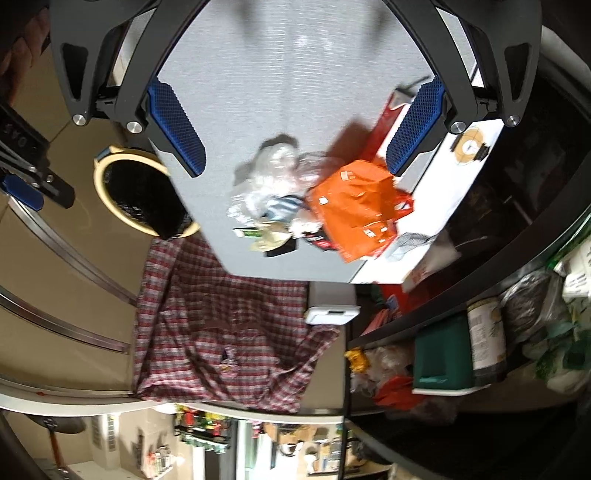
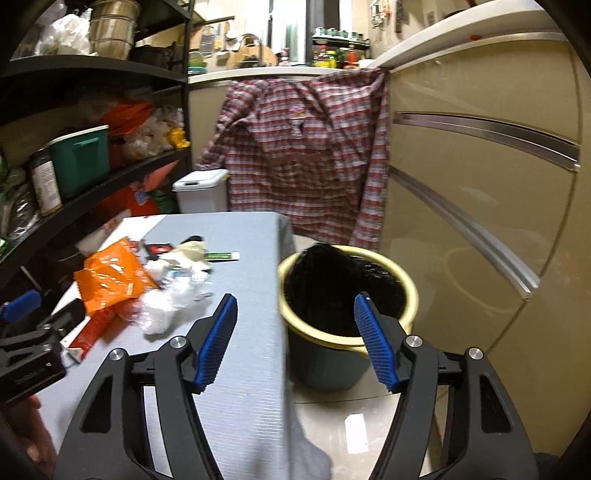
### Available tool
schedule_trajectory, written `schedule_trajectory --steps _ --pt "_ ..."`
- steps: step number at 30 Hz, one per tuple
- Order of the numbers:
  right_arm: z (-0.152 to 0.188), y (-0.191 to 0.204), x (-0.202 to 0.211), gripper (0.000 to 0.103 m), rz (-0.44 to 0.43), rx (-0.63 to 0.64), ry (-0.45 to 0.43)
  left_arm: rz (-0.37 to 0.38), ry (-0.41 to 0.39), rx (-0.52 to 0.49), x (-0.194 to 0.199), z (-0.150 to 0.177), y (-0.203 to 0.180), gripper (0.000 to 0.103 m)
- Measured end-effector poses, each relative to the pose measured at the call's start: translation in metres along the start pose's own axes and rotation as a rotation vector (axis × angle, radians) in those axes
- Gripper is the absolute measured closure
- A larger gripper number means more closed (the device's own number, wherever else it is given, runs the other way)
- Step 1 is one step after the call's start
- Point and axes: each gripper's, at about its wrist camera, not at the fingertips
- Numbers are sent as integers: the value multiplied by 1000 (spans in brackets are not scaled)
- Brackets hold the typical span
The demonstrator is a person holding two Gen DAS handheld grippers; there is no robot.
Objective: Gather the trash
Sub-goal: 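Grasp the white milk carton with the left gripper while the right gripper grasps the clear plastic bag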
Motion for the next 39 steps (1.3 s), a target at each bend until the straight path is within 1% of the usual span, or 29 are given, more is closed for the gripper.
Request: schedule_trajectory --steps 6,9,10,15,18,20,25,27,31,33,35,37,39 --pt "-9 35 -20 39 -116 15 23 -79 28 52 -16 1 34 8" --pt "-16 55 -35 39 -170 35 42 -130 54 75 -28 5 51 8" --pt "-19 64 -44 39 -198 36 58 -141 63 85 -32 6 55 8" --pt "-21 93 -83 39 -279 22 135 -202 105 128 -50 11 80 8" --pt "-14 118 -110 39 -316 37 182 -221 131 149 -57 16 90 8" --pt "-5 130 -121 39 -333 54 207 -230 159 165 -64 20 95 8" --pt "12 150 -140 39 -344 126 265 -253 204 160 -80 27 100 8" --pt "17 157 -146 39 -318 170 268 -261 222 158 -86 30 102 8" --pt "24 156 -158 39 -299 164 307 -258 256 170 -97 35 106 8" --pt "26 156 -162 39 -294 171 309 -255 269 177 -101 37 108 9" --pt "27 157 -162 41 -291 185 300 -251 273 173 -103 39 108 13" --pt "28 157 -162 49 -290 192 298 -239 283 169 -106 40 106 19" --pt "29 157 -163 56 -289 199 299 -242 293 169 -107 41 106 33"
Point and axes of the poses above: each gripper's, at about its wrist camera, not at the fingertips, and x roughly against the way its jaws point, y to its left, z to its underside, and after that the axes turned 3 degrees about z, right-handed
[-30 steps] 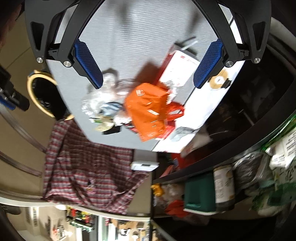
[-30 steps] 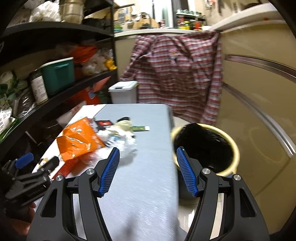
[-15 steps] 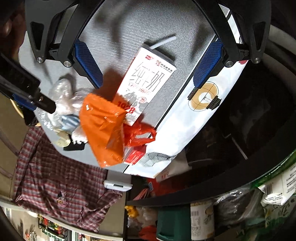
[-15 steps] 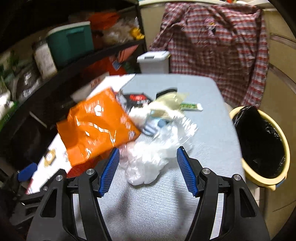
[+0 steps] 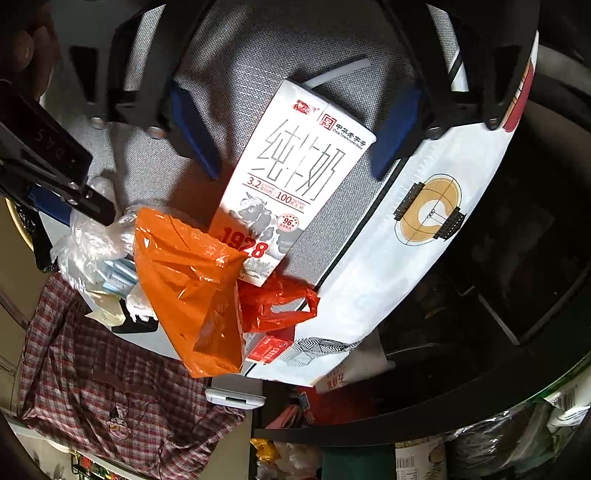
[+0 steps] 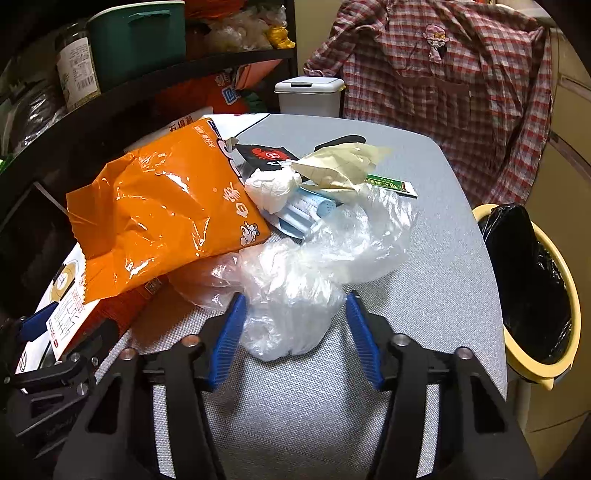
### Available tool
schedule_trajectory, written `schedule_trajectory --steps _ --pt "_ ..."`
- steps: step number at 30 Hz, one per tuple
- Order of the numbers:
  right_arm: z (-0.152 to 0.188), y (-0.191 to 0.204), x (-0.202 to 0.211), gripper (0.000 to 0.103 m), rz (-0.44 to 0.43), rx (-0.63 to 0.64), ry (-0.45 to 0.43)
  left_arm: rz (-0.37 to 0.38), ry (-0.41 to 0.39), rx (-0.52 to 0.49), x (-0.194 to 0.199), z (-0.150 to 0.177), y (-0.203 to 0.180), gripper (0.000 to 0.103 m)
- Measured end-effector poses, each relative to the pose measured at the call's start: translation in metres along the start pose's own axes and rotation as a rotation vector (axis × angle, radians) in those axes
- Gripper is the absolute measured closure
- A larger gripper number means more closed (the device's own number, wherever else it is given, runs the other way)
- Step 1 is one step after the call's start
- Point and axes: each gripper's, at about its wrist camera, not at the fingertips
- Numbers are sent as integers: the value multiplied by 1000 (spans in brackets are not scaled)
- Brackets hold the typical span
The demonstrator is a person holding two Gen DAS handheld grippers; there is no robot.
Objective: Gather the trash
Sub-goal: 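Grasp the white milk carton with the left gripper while the right gripper grasps the clear plastic bag, then carry the carton and clear bag with both grippers over the black-lined bucket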
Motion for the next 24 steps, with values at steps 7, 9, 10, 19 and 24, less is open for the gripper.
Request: schedule_trajectory --steps 7,9,10,19,24 --pt "-3 -3 17 64 3 6 -39 13 -12 16 12 -1 0 46" --pt "-5 -3 27 65 5 9 -57 20 -23 18 19 -1 0 49" --pt "-5 -3 32 65 6 10 -65 26 -32 20 24 -1 0 49" --pt "-2 -18 78 65 17 -19 -129 29 -131 26 71 -3 0 53" --pt "2 -34 101 65 37 -45 -165 15 -192 20 93 -6 -3 53"
Point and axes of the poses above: each gripper's, at about its wrist camera, not at the fingertips, and x roughly against the way its jaws point, y to its left, z to its underside, and after that the axes turned 3 degrees about z, right-handed
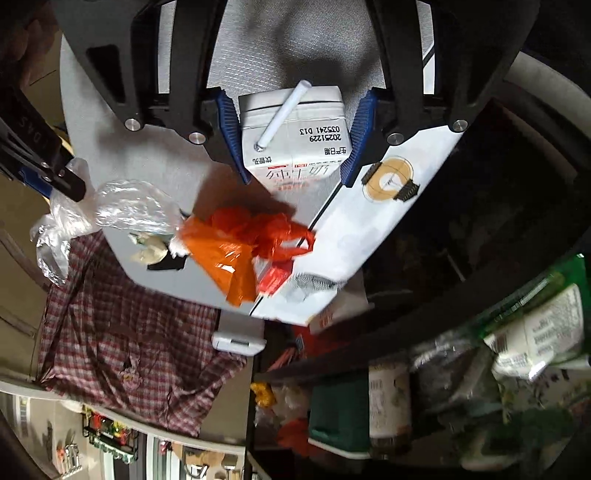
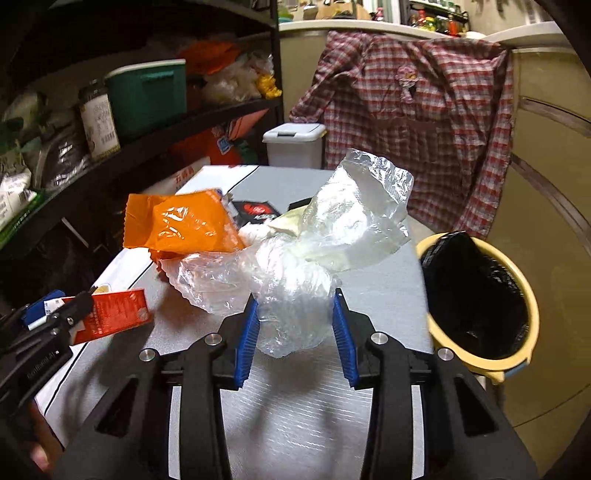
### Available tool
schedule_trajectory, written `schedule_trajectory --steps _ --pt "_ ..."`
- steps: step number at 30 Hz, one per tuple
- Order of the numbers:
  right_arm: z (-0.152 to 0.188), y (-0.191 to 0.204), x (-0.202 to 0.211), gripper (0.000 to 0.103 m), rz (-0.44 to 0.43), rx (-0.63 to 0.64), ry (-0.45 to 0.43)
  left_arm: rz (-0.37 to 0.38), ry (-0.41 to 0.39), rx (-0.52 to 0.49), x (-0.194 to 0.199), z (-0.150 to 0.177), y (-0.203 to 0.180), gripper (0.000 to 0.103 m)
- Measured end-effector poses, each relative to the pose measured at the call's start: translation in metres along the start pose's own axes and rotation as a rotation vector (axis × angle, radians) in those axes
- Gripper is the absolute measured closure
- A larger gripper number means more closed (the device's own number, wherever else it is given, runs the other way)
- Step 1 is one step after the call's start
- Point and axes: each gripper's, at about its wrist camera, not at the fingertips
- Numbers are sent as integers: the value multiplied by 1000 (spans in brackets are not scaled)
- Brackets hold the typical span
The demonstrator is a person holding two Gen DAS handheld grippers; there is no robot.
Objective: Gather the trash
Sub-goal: 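Carry the carton and clear bag with both grippers over the black-lined bucket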
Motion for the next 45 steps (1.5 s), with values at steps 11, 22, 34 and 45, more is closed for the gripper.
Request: schedule_trajectory --steps 11,22,34,45 --pt "-8 -36 34 64 46 -45 -62 69 -88 -19 33 -18 -16 53" --pt "-21 -68 54 64 89 -94 -104 147 -181 -89 77 -42 -43 53" --pt "-49 -119 74 64 166 -94 -116 244 -209 -183 95 -80 -97 53" --pt "-98 -193 69 64 240 -110 -84 404 -168 -258 67 -117 -188 53"
Point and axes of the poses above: each gripper's, at about its wrist camera, not at the fingertips, and x roughly against the way its jaws point, y to its left, z to its underside, and after that the axes turned 3 degrees about z, right-handed
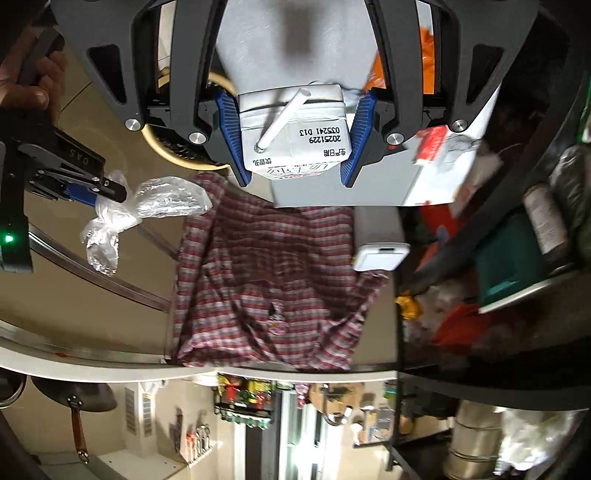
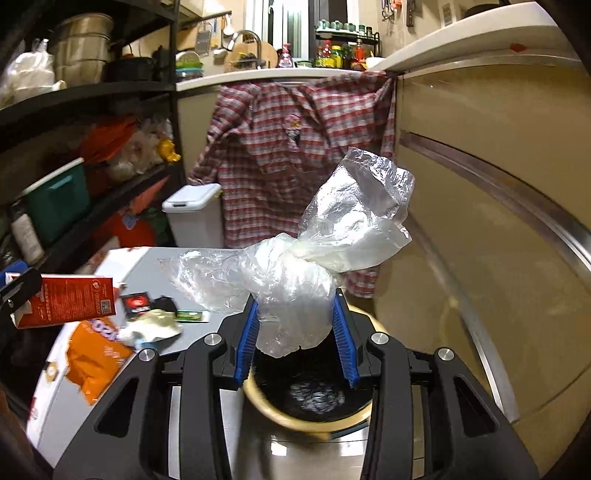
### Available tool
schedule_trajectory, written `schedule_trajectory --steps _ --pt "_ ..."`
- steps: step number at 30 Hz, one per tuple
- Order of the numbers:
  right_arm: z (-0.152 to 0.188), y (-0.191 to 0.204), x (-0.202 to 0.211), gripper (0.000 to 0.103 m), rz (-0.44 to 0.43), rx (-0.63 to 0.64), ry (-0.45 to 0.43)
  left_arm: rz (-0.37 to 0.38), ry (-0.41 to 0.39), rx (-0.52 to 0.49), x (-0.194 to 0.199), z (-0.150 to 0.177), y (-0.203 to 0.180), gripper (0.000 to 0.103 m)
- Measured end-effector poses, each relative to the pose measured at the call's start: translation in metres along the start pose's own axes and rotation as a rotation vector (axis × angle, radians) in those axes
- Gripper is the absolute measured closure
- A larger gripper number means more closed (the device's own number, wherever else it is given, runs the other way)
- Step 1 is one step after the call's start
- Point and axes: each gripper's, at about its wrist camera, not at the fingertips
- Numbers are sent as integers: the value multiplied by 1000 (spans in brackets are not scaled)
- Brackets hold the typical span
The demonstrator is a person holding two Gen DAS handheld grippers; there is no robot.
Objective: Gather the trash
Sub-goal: 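Carry the carton and clear bag with both grippers over the black-lined bucket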
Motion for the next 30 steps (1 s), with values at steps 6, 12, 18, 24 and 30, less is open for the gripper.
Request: schedule_trajectory --steps 6,12,18,24,30 --pt "17 -28 -43 64 45 -39 52 73 38 -9 -49 -18 -28 53" --pt "31 -48 -79 64 64 -84 98 128 84 -5 -97 -20 -51 53" --pt "37 -51 -103 64 66 -81 137 179 149 0 -135 -9 -67 53" --pt "39 -52 -115 64 75 -79 161 195 218 3 -164 0 -76 53" --pt "40 -51 -119 63 82 -67 167 199 255 5 -179 8 -81 53"
Point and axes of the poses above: each gripper's, at about its wrist camera, not at the fingertips, and x roughly against the way its jaws point, y to its left, z to its underside, and after that the axes turned 3 degrees about z, right-handed
